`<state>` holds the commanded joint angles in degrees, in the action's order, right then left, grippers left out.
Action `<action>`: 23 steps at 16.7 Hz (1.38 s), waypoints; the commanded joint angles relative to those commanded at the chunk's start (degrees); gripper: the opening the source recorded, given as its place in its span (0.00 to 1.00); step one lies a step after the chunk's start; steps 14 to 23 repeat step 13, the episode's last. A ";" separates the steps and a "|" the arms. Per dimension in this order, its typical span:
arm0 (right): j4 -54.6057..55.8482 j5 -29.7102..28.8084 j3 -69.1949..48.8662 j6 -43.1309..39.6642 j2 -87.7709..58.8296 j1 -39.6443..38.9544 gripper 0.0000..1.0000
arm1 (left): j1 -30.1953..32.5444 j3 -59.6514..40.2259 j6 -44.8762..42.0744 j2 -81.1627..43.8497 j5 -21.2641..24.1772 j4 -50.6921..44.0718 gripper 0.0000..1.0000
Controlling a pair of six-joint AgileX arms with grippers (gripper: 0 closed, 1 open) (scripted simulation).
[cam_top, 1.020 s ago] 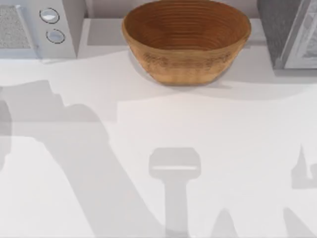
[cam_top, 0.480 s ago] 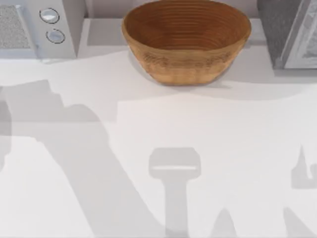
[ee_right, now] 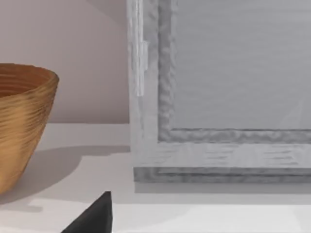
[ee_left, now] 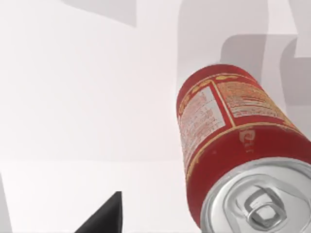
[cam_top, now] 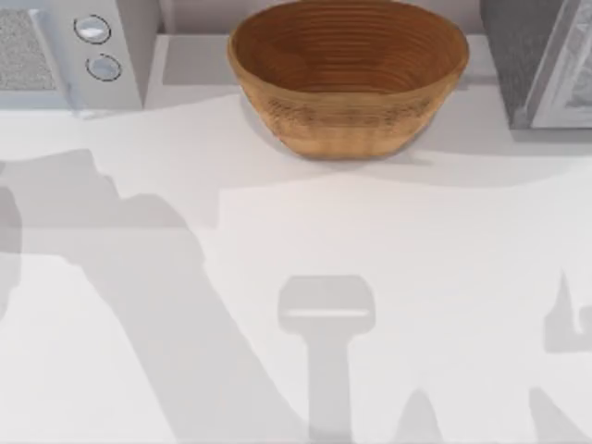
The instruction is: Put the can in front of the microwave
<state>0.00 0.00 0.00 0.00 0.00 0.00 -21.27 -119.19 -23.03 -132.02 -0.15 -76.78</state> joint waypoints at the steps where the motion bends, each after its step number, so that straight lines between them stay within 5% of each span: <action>1: 0.00 0.00 0.00 0.00 0.00 0.00 1.00 | 0.00 0.00 0.00 0.00 0.00 0.00 1.00; 12: 0.00 0.00 0.00 0.00 0.00 0.00 1.00 | 0.12 -11.06 0.04 -1.37 0.01 -9.74 1.00; 23: 0.00 0.00 0.00 0.00 0.00 0.00 1.00 | 0.13 -11.43 0.05 -1.37 0.01 -10.08 1.00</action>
